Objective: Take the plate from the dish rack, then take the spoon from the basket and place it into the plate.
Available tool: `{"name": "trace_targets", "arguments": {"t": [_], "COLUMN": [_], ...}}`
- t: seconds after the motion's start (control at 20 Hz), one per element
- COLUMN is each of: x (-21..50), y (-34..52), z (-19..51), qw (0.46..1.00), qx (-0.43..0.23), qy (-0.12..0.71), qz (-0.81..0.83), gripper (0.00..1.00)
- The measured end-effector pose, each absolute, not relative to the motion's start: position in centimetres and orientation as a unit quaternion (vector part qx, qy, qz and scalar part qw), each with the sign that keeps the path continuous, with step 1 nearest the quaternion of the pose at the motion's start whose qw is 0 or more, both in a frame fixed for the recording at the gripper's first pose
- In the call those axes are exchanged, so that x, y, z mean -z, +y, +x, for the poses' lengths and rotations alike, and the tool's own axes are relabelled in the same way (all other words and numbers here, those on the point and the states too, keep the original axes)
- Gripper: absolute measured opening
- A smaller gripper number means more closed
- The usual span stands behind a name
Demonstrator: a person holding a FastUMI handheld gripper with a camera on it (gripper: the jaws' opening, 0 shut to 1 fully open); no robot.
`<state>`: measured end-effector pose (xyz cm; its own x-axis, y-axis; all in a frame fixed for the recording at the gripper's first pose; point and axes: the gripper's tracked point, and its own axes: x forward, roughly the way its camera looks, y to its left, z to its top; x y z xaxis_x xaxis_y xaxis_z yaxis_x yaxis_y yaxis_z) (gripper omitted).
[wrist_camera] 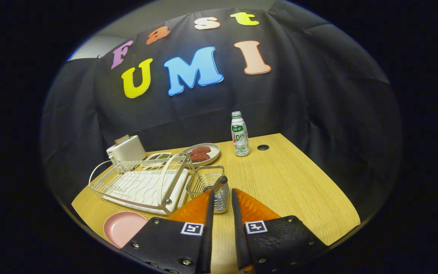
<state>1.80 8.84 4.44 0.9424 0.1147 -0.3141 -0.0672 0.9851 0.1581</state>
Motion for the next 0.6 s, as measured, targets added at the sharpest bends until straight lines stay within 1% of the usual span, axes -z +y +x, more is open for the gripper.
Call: {"name": "trace_targets", "arguments": {"t": [0.35, 0.6], "x": [-5.0, -3.7], "y": [9.3, 10.0], "z": [5.3, 7.8], "qw": [0.987, 0.985], "qx": [-0.057, -0.065], "qy": [0.127, 0.13], "qz": [0.079, 0.098], "gripper": [0.26, 0.26]}}
